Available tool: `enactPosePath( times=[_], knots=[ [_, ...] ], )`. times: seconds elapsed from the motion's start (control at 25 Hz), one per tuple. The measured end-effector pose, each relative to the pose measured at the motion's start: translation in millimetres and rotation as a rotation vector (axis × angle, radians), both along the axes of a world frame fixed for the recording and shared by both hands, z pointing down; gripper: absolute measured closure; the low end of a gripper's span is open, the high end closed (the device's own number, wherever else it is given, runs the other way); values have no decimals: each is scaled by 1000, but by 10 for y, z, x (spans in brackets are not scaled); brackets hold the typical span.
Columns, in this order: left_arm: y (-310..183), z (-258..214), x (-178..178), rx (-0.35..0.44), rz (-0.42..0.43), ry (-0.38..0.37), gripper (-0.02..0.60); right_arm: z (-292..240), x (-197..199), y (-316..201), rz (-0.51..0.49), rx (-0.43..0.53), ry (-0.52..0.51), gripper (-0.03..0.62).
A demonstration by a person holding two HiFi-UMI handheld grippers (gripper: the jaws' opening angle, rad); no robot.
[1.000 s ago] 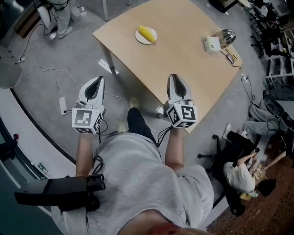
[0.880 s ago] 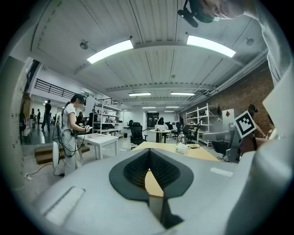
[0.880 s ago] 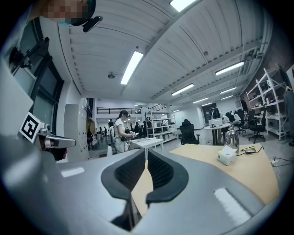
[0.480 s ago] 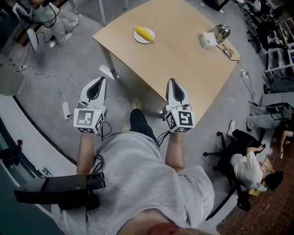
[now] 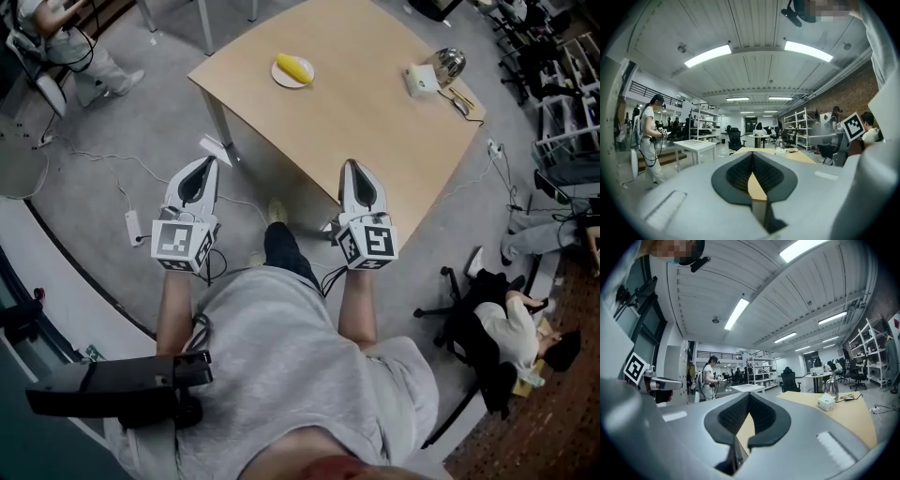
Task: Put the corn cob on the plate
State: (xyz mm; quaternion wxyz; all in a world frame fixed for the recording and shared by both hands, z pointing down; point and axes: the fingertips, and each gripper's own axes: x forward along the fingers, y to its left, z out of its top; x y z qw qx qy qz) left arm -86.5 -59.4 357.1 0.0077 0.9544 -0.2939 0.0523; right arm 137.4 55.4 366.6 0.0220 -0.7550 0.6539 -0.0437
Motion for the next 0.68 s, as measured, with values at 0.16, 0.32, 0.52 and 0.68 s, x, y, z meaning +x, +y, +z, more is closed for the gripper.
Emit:
enactPosePath(
  times=[0.16, 0.32, 0.52, 0.68],
  knots=[
    [-21, -21, -17, 1, 0, 7, 561, -24, -20, -29, -6, 1, 2, 589],
    [-49, -20, -20, -3, 0, 11, 561, -26, -33, -64, -12, -3, 4, 589],
    [-76, 8, -19, -8, -1, 10, 561, 1, -27, -90, -7, -7, 8, 589],
    [-128, -5, -28, -8, -2, 13, 561, -8, -34, -151, -9, -6, 8, 589]
  ],
)
